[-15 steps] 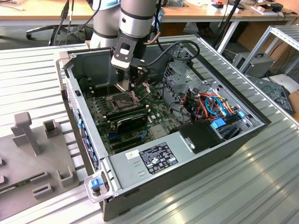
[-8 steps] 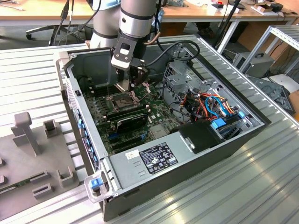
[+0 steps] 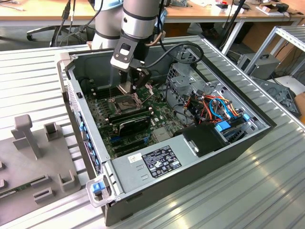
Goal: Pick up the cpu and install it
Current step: 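Place the cpu into insertion slot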
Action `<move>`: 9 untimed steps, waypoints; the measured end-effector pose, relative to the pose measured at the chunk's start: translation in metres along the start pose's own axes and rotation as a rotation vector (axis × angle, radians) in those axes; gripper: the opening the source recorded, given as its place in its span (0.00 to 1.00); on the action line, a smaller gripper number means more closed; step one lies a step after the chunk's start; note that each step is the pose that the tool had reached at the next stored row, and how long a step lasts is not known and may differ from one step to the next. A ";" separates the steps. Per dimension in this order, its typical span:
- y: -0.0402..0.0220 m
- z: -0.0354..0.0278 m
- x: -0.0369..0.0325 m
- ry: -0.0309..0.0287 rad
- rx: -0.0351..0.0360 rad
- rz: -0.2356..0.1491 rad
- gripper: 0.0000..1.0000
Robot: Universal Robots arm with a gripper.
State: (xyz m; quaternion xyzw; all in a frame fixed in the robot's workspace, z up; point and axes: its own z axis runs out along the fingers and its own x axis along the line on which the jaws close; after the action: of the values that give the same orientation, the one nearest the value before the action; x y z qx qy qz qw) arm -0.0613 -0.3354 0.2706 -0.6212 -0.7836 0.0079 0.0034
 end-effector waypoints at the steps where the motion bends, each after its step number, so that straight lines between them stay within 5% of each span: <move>1: 0.0000 0.0001 0.0000 0.0004 0.0001 0.026 0.55; 9: 0.0000 0.0002 0.0000 0.0010 0.0003 0.058 0.55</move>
State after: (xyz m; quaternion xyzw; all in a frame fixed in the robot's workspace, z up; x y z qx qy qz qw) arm -0.0613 -0.3354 0.2705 -0.6437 -0.7652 0.0078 0.0036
